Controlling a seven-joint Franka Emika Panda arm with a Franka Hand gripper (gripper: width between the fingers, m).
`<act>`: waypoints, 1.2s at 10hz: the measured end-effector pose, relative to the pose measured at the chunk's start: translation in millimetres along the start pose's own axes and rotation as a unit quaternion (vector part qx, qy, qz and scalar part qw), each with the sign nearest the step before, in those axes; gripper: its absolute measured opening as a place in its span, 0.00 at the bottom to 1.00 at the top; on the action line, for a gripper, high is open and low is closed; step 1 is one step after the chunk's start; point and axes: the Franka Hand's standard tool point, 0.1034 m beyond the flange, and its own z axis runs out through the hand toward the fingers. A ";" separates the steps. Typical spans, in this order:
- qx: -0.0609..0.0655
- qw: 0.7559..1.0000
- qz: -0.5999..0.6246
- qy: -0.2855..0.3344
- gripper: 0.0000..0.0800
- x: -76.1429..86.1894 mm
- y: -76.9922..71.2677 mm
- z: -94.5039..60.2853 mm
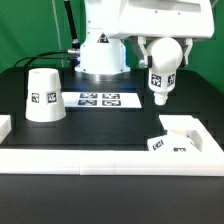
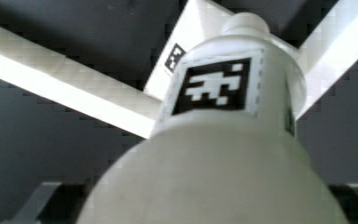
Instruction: Assemble lamp
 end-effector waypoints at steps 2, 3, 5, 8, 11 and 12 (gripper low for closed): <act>-0.006 0.999 -0.032 0.012 0.72 14.7 10.4 4.6; -0.006 0.999 -0.041 0.013 0.72 23.1 12.3 5.7; -0.008 0.999 -0.044 0.017 0.72 24.9 13.6 7.5; -0.007 0.999 -0.042 0.016 0.72 24.8 11.0 8.7; -0.003 0.999 -0.041 0.022 0.72 35.9 2.1 12.7; -0.005 0.999 -0.040 0.026 0.72 37.1 3.5 14.6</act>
Offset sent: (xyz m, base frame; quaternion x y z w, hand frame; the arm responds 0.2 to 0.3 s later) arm 0.0344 0.0088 0.0127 -0.0226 0.0495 -0.0770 0.9955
